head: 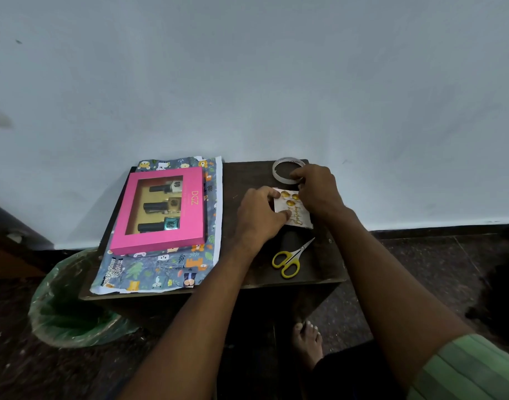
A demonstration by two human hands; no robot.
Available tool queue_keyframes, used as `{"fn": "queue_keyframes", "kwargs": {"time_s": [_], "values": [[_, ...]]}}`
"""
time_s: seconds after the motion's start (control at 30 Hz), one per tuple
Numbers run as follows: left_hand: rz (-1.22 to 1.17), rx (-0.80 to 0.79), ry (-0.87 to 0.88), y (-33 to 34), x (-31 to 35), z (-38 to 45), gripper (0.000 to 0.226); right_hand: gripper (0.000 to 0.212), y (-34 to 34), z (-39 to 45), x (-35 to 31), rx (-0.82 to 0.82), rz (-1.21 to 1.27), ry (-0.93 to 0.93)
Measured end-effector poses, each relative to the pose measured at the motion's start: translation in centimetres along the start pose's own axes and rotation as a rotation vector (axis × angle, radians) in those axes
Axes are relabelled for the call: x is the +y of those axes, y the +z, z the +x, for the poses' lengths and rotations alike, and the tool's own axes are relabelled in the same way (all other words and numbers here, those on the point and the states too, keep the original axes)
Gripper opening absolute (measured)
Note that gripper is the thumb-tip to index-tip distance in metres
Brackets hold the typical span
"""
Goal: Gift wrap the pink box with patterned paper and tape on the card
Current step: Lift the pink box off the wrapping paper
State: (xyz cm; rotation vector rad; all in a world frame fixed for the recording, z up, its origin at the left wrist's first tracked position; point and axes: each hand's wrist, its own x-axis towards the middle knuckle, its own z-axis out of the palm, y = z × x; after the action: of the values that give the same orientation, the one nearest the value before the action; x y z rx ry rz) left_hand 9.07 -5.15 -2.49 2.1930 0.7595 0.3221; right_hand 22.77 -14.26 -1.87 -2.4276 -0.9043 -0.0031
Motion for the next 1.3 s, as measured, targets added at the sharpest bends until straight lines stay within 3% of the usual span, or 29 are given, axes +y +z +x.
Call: {"fn": "queue_keyframes", "kwargs": {"time_s": [0.17,0.4,0.73,0.87,0.97,1.1,1.3], "values": [[0.179,-0.159,0.074,-1.1,-0.4,-0.5,0.081,0.040,-0.6,0.0,0.0,0.016,-0.006,0.001],[0.220,-0.176,0.112,-1.1,-0.5,-1.3,0.082,0.050,-0.7,-1.3,-0.3,-0.043,-0.027,-0.010],[0.267,-0.001,0.184,0.4,0.1,-0.5,0.061,0.029,-1.6,-1.4,0.0,0.099,-0.058,0.056],[0.209,0.167,0.175,0.9,0.5,0.2,0.031,0.025,-2.2,-2.4,-0.2,0.009,-0.089,0.073],[0.315,0.113,0.256,1.1,0.9,-0.1,0.016,0.023,-3.3,-3.7,-0.4,0.005,-0.100,0.091],[0.408,0.013,0.403,1.6,0.7,-0.4,0.035,0.027,-5.1,-5.7,-0.8,0.002,-0.078,0.126],[0.287,-0.036,0.376,1.5,-0.5,0.7,0.048,0.019,-6.1,-8.2,-1.8,-0.102,-0.112,0.137]]}}
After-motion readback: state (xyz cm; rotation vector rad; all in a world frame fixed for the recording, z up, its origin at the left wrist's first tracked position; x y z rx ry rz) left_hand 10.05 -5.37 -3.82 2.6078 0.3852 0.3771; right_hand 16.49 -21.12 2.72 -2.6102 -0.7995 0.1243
